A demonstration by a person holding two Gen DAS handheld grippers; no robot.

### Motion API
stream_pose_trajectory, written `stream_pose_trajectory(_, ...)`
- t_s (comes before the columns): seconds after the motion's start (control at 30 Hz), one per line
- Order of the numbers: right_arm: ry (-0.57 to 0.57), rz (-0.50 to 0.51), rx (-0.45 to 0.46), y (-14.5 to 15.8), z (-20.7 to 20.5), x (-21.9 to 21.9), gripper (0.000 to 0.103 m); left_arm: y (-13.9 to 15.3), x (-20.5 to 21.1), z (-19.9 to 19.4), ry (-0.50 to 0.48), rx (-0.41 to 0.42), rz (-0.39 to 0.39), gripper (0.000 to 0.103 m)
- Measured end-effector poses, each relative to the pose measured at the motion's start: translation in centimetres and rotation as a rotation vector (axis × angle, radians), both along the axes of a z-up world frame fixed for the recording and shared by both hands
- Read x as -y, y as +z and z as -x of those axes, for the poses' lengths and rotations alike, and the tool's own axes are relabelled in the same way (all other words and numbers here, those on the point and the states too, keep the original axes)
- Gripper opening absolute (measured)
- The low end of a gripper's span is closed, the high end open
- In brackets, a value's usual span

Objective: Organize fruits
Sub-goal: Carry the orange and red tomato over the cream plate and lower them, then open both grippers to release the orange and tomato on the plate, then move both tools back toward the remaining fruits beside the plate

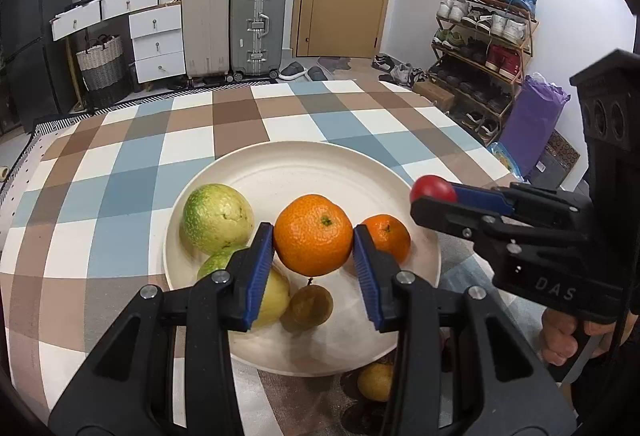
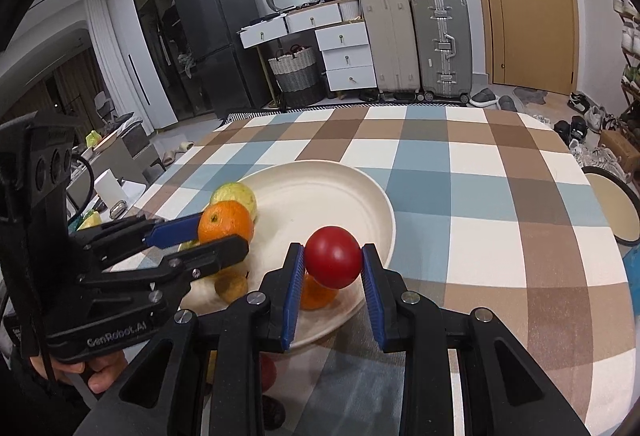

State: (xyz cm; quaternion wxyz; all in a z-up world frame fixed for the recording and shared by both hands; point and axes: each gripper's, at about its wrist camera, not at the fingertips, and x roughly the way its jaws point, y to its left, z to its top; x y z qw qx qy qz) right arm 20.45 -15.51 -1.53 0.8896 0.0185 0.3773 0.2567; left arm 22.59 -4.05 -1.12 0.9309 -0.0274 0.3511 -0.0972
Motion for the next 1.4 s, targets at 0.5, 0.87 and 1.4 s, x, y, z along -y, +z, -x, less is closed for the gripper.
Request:
stream_pose_trajectory(0.5, -0.019, -0.007, 0.015, -0.3, -0.4, 0.5, 0.051, -0.3, 0.3, -0.2, -0.007, -0.005, 0.003, 0.037)
stream_pose_trajectory(0.87, -0.045, -0.014, 0.008, 0.7, 1.8, 2.0, 0.091, 1.1, -0.1, 2.1, 0.020, 0.042, -0.015, 0.082)
stream_pose_trajectory(1.4, -0.076, 0.044, 0.018, 2.4, 6.9, 3.2, 0.103, 4.3, -2.2, 9.0, 0.092, 0.105, -0.005, 0.102)
